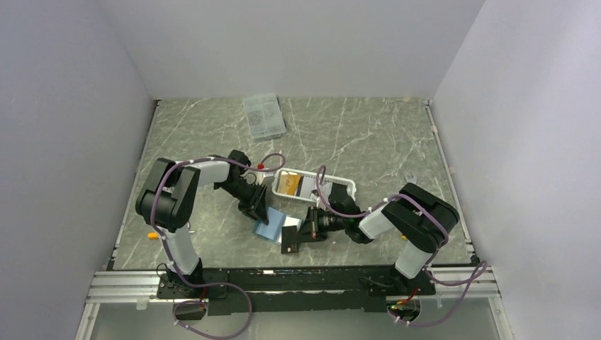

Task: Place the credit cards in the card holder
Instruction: Turn over the card slot in the card holder, then insert the credit card into the card holder.

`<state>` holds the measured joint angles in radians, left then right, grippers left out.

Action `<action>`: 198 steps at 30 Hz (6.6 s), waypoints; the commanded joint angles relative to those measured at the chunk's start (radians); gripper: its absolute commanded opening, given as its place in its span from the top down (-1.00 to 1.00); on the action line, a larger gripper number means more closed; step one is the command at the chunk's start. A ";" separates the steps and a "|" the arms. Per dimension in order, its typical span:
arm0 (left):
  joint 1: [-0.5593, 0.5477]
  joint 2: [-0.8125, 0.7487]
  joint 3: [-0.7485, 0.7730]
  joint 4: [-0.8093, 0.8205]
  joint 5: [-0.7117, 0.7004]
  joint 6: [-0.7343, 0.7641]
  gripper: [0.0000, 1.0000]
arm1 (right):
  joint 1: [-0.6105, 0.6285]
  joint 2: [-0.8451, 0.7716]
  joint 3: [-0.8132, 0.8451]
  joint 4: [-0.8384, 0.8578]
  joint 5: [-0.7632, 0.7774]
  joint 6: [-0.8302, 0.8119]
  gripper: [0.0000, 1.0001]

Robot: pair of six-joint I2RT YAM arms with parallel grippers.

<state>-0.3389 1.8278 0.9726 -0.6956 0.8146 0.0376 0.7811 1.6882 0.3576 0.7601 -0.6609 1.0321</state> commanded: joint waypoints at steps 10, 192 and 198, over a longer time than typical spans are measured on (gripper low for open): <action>-0.069 -0.056 -0.035 0.106 0.058 -0.030 0.45 | 0.008 -0.146 -0.054 -0.114 0.099 -0.039 1.00; -0.414 -0.363 -0.159 0.182 -0.302 1.087 -0.13 | 0.215 -0.631 0.034 -0.825 0.721 -0.044 1.00; -0.473 -0.349 -0.194 0.225 -0.393 1.095 -0.03 | 0.201 -0.657 0.035 -0.688 0.703 -0.016 1.00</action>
<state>-0.7849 1.4731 0.8082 -0.5117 0.4797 1.0882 0.9920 1.0462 0.3618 -0.0101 0.0265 1.0122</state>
